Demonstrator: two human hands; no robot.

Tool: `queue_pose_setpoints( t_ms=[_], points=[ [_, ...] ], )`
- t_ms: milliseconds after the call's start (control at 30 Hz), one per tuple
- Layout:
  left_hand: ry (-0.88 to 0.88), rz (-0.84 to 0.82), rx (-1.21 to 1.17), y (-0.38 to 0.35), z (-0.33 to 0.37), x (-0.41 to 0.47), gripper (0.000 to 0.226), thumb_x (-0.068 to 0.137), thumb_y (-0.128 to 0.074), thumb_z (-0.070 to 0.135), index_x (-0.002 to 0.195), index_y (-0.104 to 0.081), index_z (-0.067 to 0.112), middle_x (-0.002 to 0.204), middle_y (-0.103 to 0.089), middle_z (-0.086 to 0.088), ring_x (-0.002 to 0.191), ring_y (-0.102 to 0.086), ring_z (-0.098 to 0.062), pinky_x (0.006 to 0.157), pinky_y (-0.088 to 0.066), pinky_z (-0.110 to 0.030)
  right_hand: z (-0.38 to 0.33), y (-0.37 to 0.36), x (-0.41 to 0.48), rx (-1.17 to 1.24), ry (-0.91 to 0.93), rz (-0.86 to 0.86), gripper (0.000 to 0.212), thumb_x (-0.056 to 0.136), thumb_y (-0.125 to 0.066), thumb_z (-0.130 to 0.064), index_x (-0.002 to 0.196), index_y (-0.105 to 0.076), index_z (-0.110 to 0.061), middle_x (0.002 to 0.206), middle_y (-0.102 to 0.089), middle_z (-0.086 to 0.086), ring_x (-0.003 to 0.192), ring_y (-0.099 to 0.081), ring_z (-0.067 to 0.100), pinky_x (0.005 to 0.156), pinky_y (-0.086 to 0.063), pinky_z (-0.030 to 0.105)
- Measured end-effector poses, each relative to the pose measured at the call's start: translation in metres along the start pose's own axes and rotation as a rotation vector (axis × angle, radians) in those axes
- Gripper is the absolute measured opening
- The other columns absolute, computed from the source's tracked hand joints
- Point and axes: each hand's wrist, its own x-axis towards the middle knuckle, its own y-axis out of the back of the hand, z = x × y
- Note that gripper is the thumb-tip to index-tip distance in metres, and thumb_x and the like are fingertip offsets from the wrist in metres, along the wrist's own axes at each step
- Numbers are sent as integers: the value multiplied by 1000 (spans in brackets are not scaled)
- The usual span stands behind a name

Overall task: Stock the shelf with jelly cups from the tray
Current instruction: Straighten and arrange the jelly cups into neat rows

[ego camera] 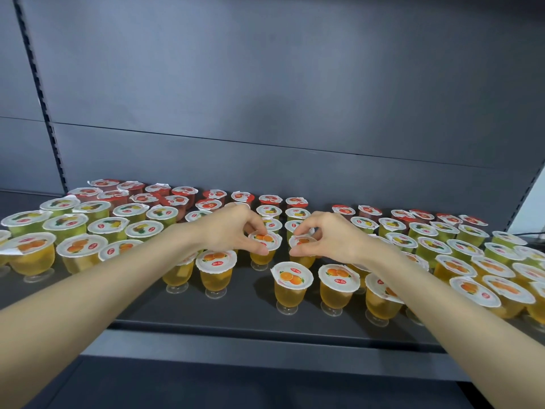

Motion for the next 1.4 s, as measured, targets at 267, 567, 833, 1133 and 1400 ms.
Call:
queue_pose_setpoints(
  t_ms=[267,567,833,1133,1400],
  points=[
    [-2,51,52,-1,0,-3,39,78,-71,40,108,-70,17,108,-61,4,95,-59,-11,80,-56,-31,7,1,-4,-4,-13,-2,32,80,-73,-34,108,-70,-20,108,-50,-14,98,-56,9,79,-53,26],
    [-4,37,37,-5,6,-3,38,78,-71,41,109,-67,18,108,-60,2,94,-59,-13,76,-54,-24,6,5,-8,-13,-1,-16,26,81,-73,-27,105,-72,-17,108,-54,-9,93,-58,12,77,-55,27],
    [-2,12,49,-5,9,-6,38,81,-69,36,113,-65,17,114,-60,3,102,-57,-11,86,-53,-29,2,5,-14,-33,1,-22,29,84,-70,-26,112,-69,-17,108,-51,-11,96,-57,11,80,-54,28],
    [-27,35,104,-3,18,-15,34,88,-61,34,117,-64,17,119,-59,4,101,-51,-6,81,-41,-18,-6,3,-27,-30,-22,41,27,87,-66,-31,109,-69,-18,116,-60,-1,101,-57,13,87,-54,32],
    [-153,203,-11,-23,47,-59,34,89,-58,40,118,-63,22,121,-60,8,111,-52,-6,95,-44,-26,-13,2,-76,-72,-10,182,24,94,-56,-23,116,-65,-19,117,-62,-4,106,-57,11,79,-42,16]
  ],
)
